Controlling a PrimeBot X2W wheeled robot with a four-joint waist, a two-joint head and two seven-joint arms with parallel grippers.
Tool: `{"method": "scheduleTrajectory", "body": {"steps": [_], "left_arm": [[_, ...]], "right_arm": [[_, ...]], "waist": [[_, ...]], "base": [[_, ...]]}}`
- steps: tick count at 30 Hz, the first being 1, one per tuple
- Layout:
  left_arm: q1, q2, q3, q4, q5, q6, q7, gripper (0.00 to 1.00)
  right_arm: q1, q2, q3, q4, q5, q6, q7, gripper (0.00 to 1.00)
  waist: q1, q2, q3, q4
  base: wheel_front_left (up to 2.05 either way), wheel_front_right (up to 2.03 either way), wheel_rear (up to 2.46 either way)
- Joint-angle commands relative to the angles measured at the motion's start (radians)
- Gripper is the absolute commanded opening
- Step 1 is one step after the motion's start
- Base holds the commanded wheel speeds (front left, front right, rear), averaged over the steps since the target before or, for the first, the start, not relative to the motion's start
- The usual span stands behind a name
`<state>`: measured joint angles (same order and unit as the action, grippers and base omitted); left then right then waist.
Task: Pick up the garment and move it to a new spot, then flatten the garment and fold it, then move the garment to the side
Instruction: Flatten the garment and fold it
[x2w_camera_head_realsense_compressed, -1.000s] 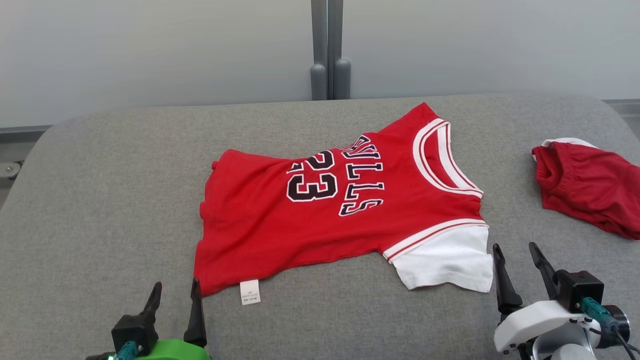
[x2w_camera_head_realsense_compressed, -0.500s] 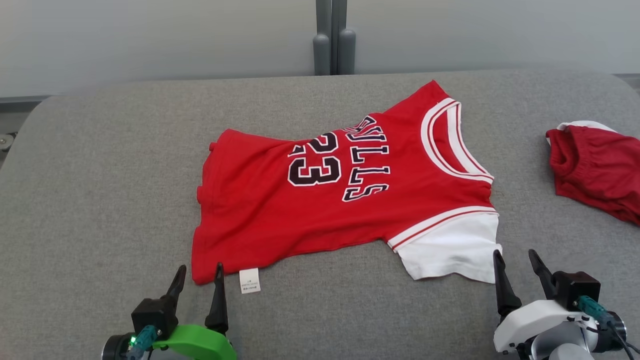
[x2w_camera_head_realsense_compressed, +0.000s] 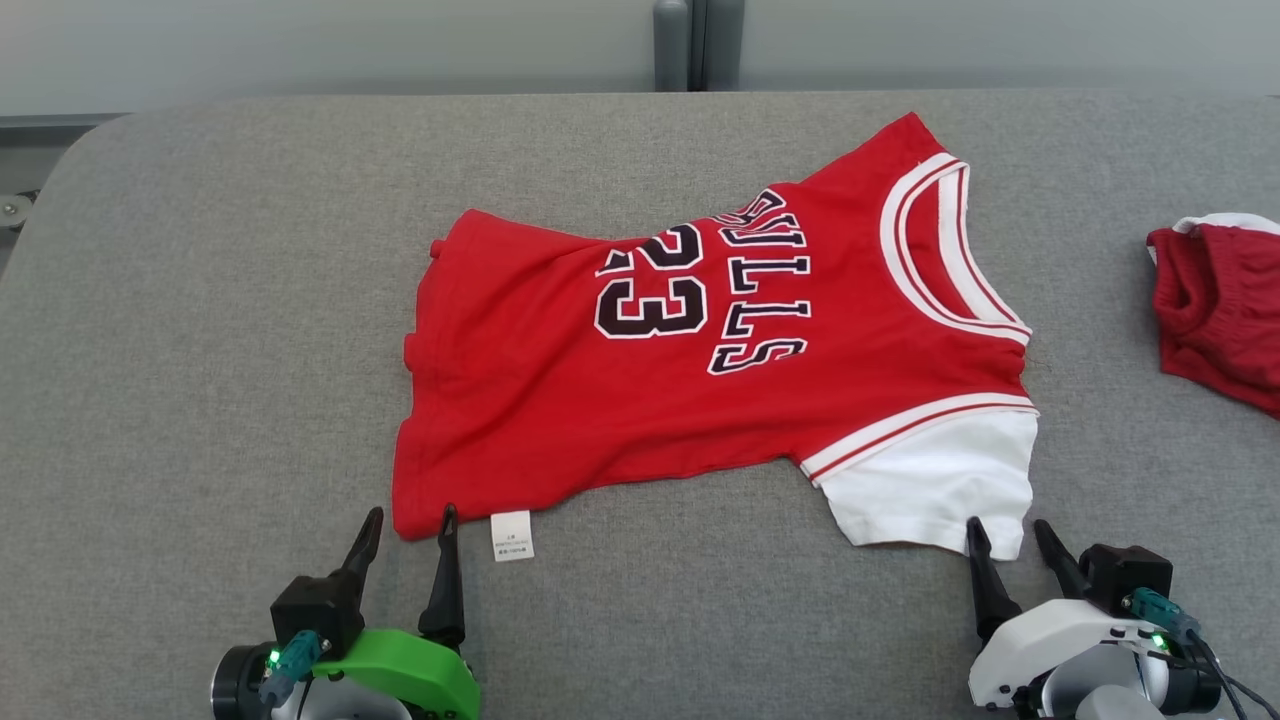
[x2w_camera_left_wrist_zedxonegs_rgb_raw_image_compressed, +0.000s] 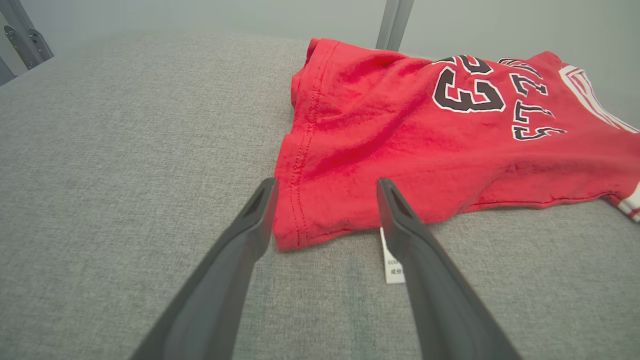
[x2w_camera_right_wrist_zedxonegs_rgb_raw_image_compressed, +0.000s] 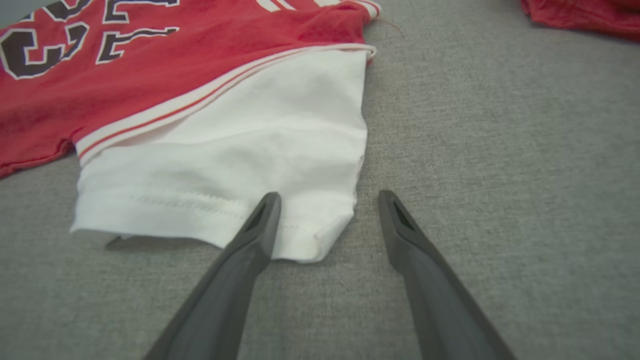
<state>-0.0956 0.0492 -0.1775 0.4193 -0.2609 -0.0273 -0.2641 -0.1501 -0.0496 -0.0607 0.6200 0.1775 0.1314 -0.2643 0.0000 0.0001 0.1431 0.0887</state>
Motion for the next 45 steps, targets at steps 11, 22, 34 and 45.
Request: {"method": "scheduleTrajectory", "body": {"steps": [11, 22, 34, 45], "left_arm": [[-0.021, 0.003, 0.010, -0.001, 0.001, -0.005, 0.000, 1.00], [-0.016, 0.003, 0.016, 0.038, -0.050, -0.007, 0.000, 1.00], [-0.048, 0.003, 0.023, 0.163, -0.140, -0.009, 0.001, 1.00], [-0.066, 0.003, 0.015, 0.223, -0.145, -0.037, 0.001, 0.00]], "right_arm": [[-0.012, -0.004, 0.020, 0.043, 0.045, -0.002, 0.002, 0.00], [0.033, -0.027, -0.047, -0.018, 0.030, -0.002, 0.001, 0.00], [0.008, -0.036, -0.038, -0.054, 0.025, -0.002, 0.001, 0.00], [-0.001, -0.041, -0.035, -0.095, 0.042, -0.002, 0.001, 0.00]], "waist": [[0.0000, -0.0001, 0.002, -0.014], [0.0000, -0.0001, 0.006, -0.053], [0.0000, -0.0001, 0.020, -0.075], [0.0000, -0.0001, 0.006, -0.082]], "base": [[0.00, 0.00, 0.00], [0.00, 0.00, 0.00], [0.00, 0.00, 0.00], [0.00, 0.00, 0.00]]}}
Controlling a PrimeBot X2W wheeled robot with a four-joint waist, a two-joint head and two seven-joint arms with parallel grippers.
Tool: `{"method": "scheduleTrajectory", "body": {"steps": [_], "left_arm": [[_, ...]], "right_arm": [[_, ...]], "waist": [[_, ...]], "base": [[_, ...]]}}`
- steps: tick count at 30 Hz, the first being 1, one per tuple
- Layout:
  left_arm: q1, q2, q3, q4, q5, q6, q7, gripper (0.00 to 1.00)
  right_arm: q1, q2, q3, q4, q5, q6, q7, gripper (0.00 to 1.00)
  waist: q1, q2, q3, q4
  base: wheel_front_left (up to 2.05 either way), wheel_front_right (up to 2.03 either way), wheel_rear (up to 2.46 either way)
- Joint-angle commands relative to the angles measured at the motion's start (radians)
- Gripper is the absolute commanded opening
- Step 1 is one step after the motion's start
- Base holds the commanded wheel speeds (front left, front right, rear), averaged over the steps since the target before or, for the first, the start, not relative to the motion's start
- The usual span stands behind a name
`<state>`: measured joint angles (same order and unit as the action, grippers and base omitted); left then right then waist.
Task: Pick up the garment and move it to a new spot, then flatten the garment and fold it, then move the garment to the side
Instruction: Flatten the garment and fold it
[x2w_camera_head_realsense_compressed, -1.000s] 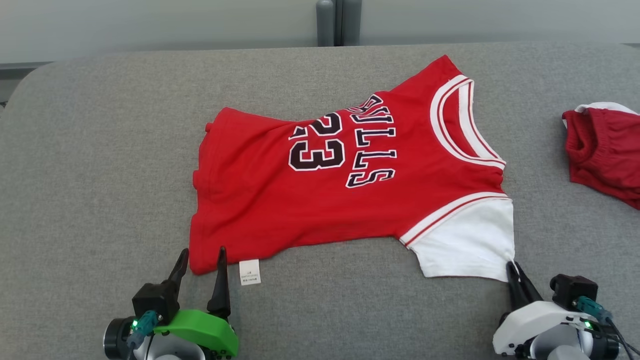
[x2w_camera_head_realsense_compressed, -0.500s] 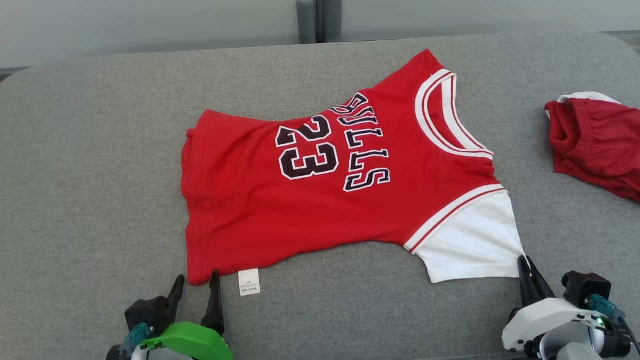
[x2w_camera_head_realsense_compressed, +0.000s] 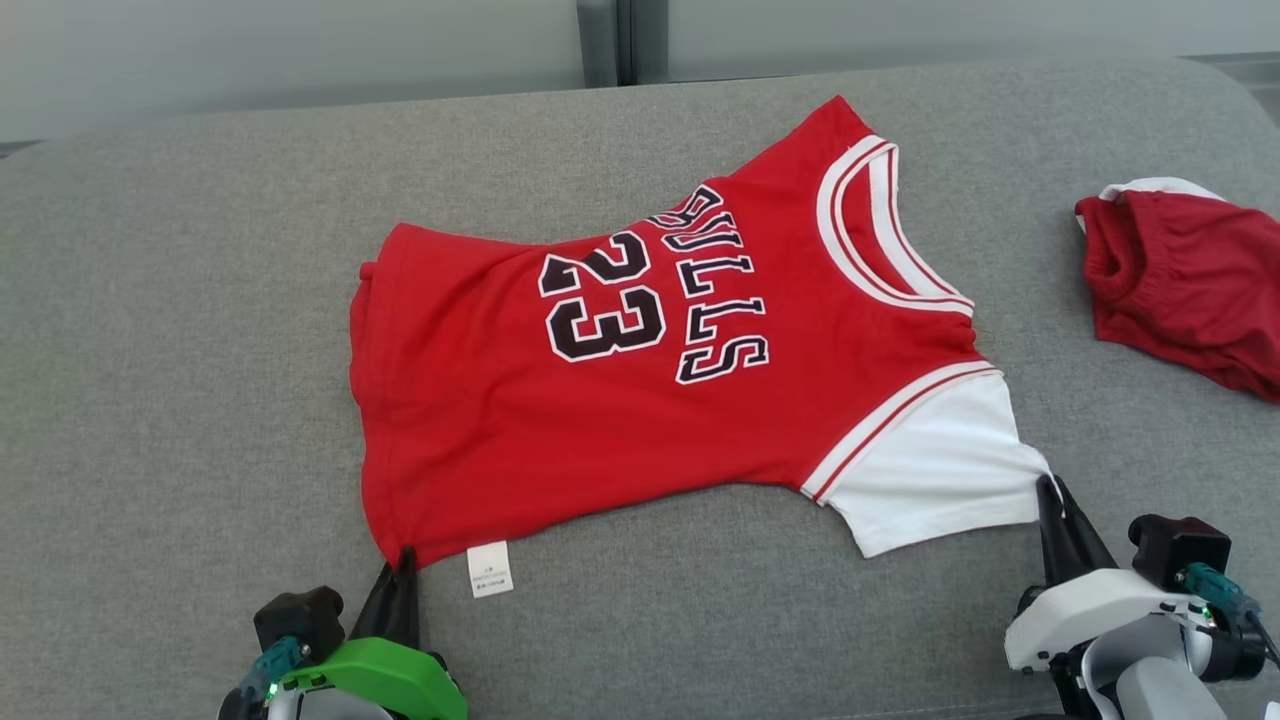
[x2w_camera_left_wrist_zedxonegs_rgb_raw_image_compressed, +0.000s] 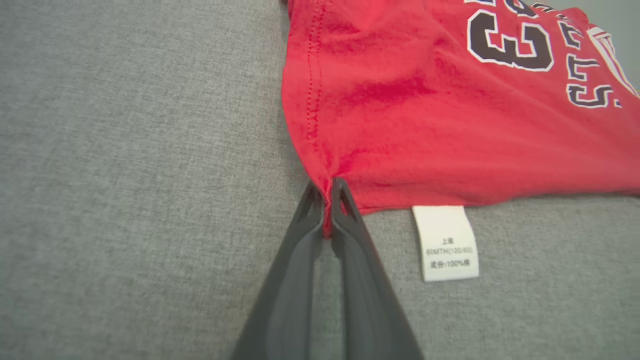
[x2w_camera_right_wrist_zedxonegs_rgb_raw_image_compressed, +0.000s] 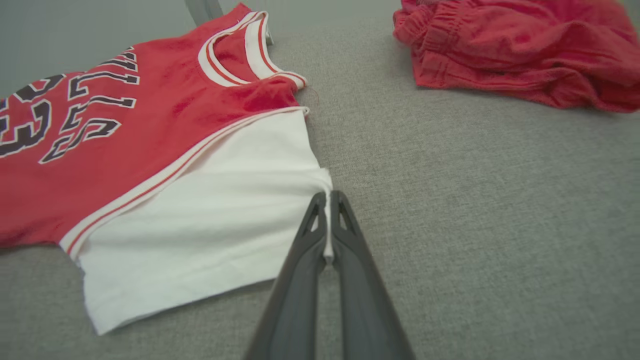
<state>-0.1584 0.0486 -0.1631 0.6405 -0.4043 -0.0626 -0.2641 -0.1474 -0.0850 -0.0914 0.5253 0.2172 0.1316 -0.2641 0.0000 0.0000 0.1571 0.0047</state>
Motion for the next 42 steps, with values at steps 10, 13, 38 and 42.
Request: {"method": "scheduleTrajectory", "body": {"steps": [10, 13, 38, 42], "left_arm": [[-0.090, 0.010, 0.052, -0.145, 0.069, -0.057, 0.001, 0.00], [-0.182, 0.044, 0.045, -0.146, 0.101, -0.066, 0.001, 0.00], [-1.478, 0.311, -0.145, 0.105, 0.227, 0.023, 0.007, 0.00], [-1.602, 0.293, -0.150, 0.108, 0.247, 0.019, 0.001, 0.00]], "right_arm": [[-0.083, -0.031, 0.012, -0.205, 0.076, -0.002, 0.000, 0.00], [-0.162, -0.069, 0.027, -0.263, 0.096, -0.002, 0.000, 0.00], [-1.431, -0.309, 0.089, -0.035, -0.201, -0.002, 0.000, 0.00], [-1.564, -0.273, 0.041, -0.036, -0.315, -0.002, 0.000, 0.00]], "waist": [[0.0000, 0.0000, -0.094, 0.028], [0.0000, 0.0000, -0.085, 0.032], [0.0000, 0.0000, 0.522, 0.055], [0.0000, 0.0000, 0.557, 0.056]], "base": [[0.00, 0.00, 0.00], [0.00, 0.00, 0.00], [0.00, 0.00, 0.00], [0.00, 0.00, 0.00]]}}
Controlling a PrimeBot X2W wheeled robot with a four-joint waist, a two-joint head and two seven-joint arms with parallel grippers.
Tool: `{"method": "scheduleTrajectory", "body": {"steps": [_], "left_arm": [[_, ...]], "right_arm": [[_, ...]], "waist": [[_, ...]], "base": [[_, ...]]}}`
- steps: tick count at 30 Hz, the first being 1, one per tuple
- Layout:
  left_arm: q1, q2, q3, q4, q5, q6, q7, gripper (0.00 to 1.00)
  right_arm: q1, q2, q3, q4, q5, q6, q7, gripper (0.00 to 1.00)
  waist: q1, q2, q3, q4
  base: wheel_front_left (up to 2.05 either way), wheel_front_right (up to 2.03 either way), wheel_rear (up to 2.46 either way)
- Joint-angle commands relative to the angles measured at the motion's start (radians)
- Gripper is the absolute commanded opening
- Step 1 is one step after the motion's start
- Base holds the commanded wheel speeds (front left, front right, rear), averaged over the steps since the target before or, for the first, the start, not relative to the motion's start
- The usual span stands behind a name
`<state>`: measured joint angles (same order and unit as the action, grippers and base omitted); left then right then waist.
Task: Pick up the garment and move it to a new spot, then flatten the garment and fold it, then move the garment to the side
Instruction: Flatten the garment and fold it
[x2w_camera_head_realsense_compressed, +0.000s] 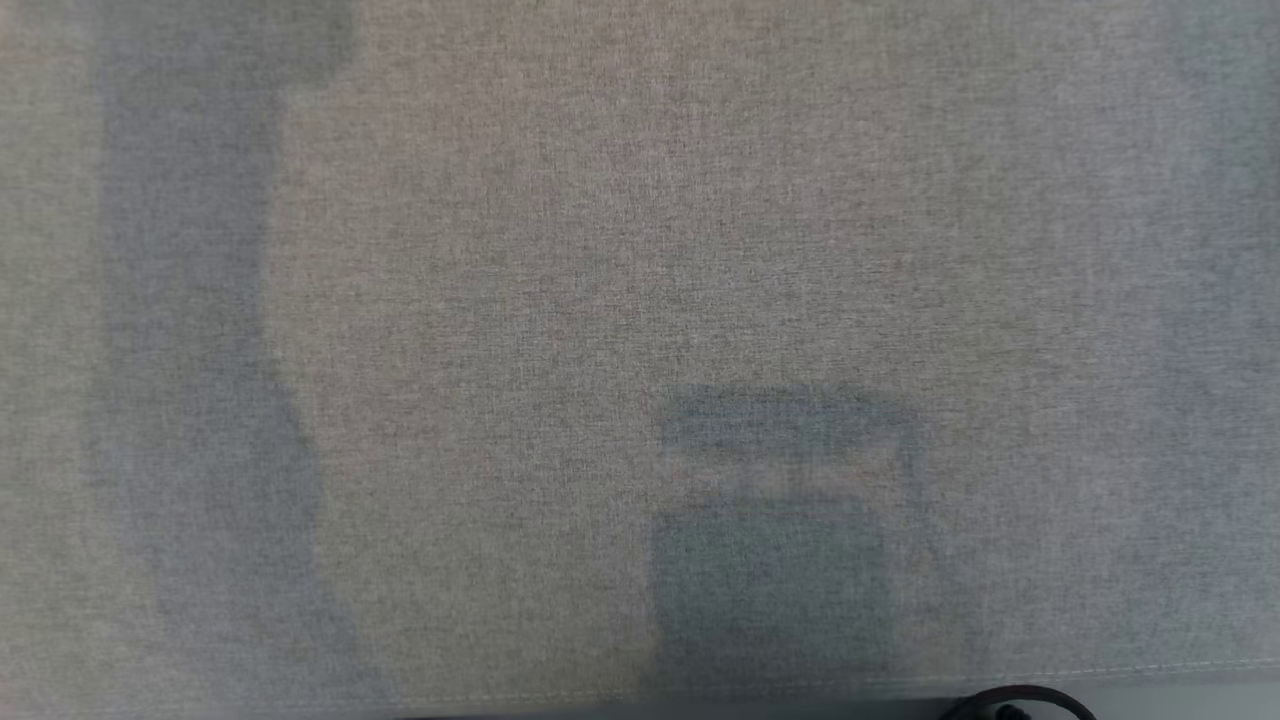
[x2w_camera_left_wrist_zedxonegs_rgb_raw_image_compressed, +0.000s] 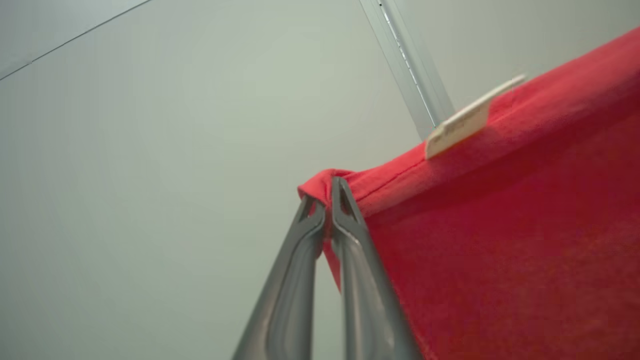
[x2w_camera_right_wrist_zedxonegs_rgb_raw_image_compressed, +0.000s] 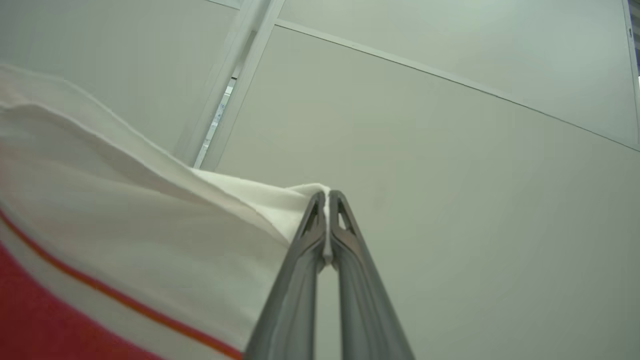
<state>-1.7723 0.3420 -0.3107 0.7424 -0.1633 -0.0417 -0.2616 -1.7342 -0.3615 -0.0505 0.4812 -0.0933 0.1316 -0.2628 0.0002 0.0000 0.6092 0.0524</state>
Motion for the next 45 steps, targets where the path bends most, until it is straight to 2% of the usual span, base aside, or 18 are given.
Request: {"method": "scheduleTrajectory", "body": {"steps": [1, 7, 11, 15, 22, 28, 34, 36, 45], "left_arm": [[0.004, -0.002, -0.003, 0.003, 0.010, -0.002, -0.002, 0.00], [0.108, -0.003, 0.042, 0.009, -0.025, -0.016, -0.002, 0.00], [0.255, -0.022, 0.068, 0.011, -0.044, -0.025, -0.002, 0.00], [0.440, -0.046, 0.119, -0.036, -0.065, -0.033, -0.002, 0.00], [0.848, -0.134, 0.240, -0.148, -0.085, -0.057, -0.002, 0.00], [1.147, -0.213, 0.337, -0.142, -0.081, -0.075, -0.001, 0.00], [1.335, -0.256, 0.369, -0.122, -0.063, -0.086, -0.001, 0.00], [1.414, -0.267, 0.383, -0.110, -0.063, -0.086, -0.001, 0.00], [1.627, -0.283, 0.412, -0.099, -0.064, -0.086, -0.002, 0.00]], "right_arm": [[0.010, 0.011, -0.009, 0.012, -0.020, -0.002, -0.001, 0.00], [0.061, 0.029, -0.048, 0.023, -0.030, -0.002, -0.001, 0.00], [0.159, 0.000, -0.048, 0.002, 0.043, -0.003, -0.002, 0.00], [0.332, -0.029, 0.006, -0.048, 0.166, -0.003, -0.002, 0.00], [0.772, -0.072, 0.054, -0.156, 0.384, -0.003, -0.002, 0.00], [1.092, -0.070, 0.089, -0.165, 0.513, -0.003, -0.002, 0.00], [1.320, -0.095, 0.168, -0.124, 0.637, -0.003, -0.002, 0.00], [1.408, -0.125, 0.225, -0.098, 0.683, -0.003, -0.002, 0.00], [1.591, -0.138, 0.340, -0.054, 0.788, -0.003, -0.002, 0.00]], "waist": [[-0.0002, 0.0000, 0.109, 0.006], [-0.0002, 0.0000, 0.152, -0.018], [-0.0002, 0.0000, 0.168, -0.028], [-0.0002, 0.0000, 0.140, -0.034], [-0.0002, 0.0000, -0.034, -0.030], [-0.0002, 0.0000, -0.211, -0.033], [-0.0002, 0.0000, -0.361, -0.037], [-0.0002, 0.0000, -0.424, -0.040], [-0.0002, 0.0000, -0.570, -0.043]], "base": [[0.00, 0.00, 0.00], [0.00, 0.00, 0.00], [0.00, 0.00, 0.00], [0.00, 0.00, 0.00], [0.00, 0.00, 0.00], [0.00, 0.00, 0.00], [0.00, 0.00, 0.00], [0.00, 0.00, 0.00], [0.00, 0.00, 0.00]]}}
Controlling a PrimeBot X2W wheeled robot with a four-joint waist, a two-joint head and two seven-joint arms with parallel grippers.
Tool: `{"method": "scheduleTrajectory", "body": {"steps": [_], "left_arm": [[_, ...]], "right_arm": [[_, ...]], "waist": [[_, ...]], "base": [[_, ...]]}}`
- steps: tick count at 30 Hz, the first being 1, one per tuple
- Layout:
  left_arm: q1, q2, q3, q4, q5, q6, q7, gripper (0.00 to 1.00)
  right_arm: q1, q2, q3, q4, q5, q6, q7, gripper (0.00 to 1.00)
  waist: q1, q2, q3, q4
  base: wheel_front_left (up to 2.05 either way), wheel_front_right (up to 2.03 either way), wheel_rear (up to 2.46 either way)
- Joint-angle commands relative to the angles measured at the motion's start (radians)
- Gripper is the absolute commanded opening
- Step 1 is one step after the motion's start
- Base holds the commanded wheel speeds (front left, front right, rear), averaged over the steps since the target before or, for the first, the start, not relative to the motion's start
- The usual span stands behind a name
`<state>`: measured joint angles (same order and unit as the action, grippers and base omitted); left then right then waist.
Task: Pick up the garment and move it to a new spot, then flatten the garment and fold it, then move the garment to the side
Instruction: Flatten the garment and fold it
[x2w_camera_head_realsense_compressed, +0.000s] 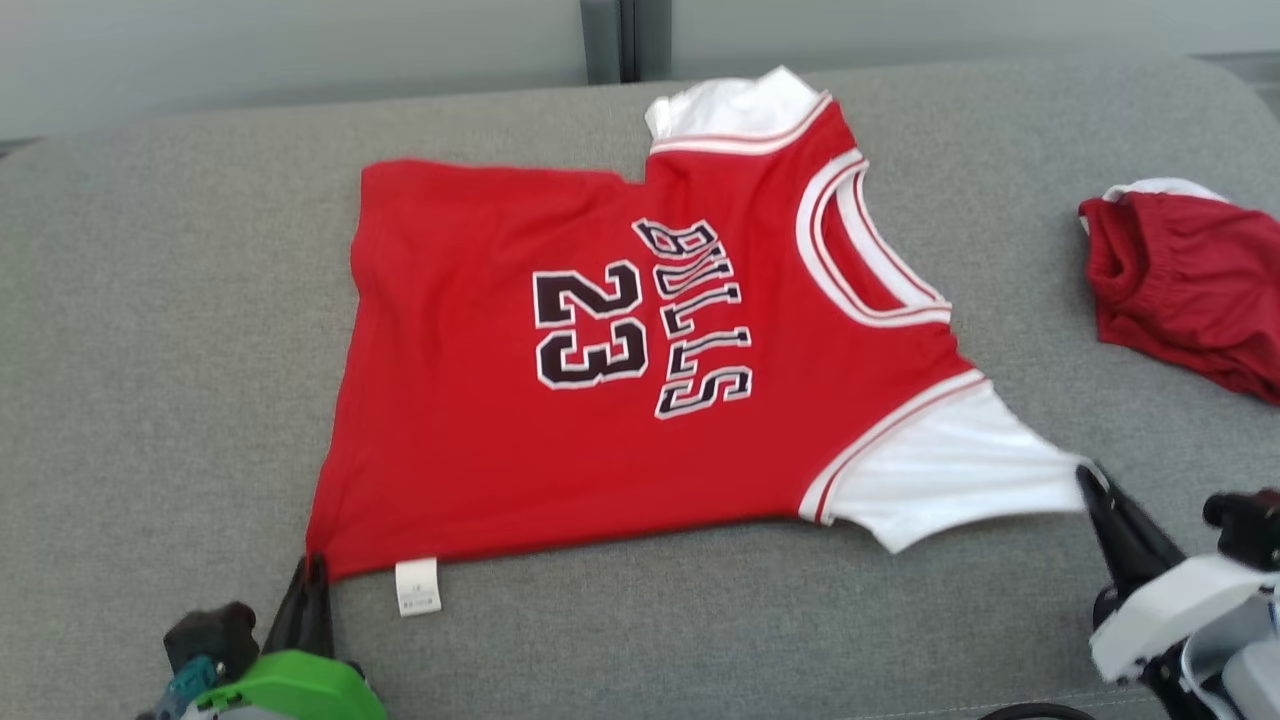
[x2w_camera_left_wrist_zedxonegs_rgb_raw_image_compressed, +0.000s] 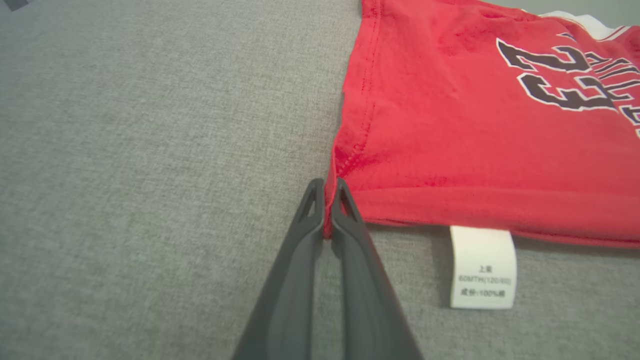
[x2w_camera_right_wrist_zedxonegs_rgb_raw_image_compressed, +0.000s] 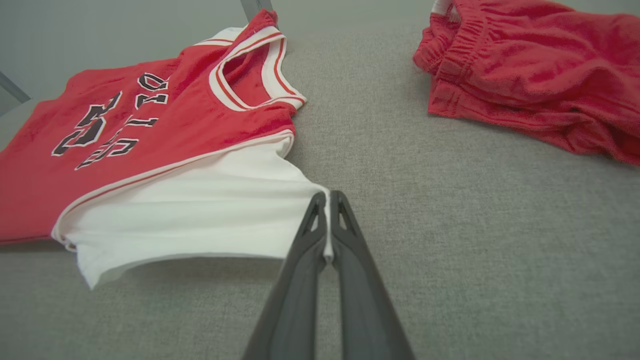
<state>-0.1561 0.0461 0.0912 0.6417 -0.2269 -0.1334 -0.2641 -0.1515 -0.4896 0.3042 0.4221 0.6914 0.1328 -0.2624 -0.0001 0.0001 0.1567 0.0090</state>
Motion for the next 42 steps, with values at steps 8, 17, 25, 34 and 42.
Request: {"method": "scheduleTrajectory", "body": {"steps": [8, 17, 25, 34, 42], "left_arm": [[0.151, 0.010, -0.009, 0.002, -0.051, 0.008, 0.001, 0.00], [0.202, 0.010, 0.001, -0.043, -0.074, 0.022, 0.000, 0.00], [0.104, 0.008, -0.066, -0.191, -0.053, 0.007, 0.000, 0.00], [-0.051, 0.008, -0.142, -0.149, -0.046, 0.004, 0.000, 0.00], [-0.131, 0.007, -0.172, -0.094, -0.054, 0.017, 0.000, 0.00]], "right_arm": [[0.141, -0.069, 0.184, 0.045, 0.127, -0.004, 0.014, 0.00], [0.156, -0.160, 0.298, 0.030, 0.272, -0.004, 0.045, 0.00], [0.018, -0.142, 0.241, -0.025, 0.232, -0.003, -0.003, 0.00], [-0.161, -0.046, 0.159, 0.037, 0.084, -0.003, -0.003, 0.00], [-0.260, 0.012, 0.148, 0.144, 0.024, -0.003, -0.003, 0.00]], "waist": [[0.0001, -0.0001, -0.164, 0.020], [0.0001, -0.0001, -0.156, 0.031], [0.0001, -0.0001, -0.107, 0.048], [0.0001, -0.0001, -0.022, 0.064], [0.0001, -0.0001, 0.037, 0.074]], "base": [[0.00, 0.00, 0.00], [0.00, 0.00, 0.00], [0.00, 0.00, 0.00], [0.00, 0.00, 0.00], [0.00, 0.00, 0.00]]}}
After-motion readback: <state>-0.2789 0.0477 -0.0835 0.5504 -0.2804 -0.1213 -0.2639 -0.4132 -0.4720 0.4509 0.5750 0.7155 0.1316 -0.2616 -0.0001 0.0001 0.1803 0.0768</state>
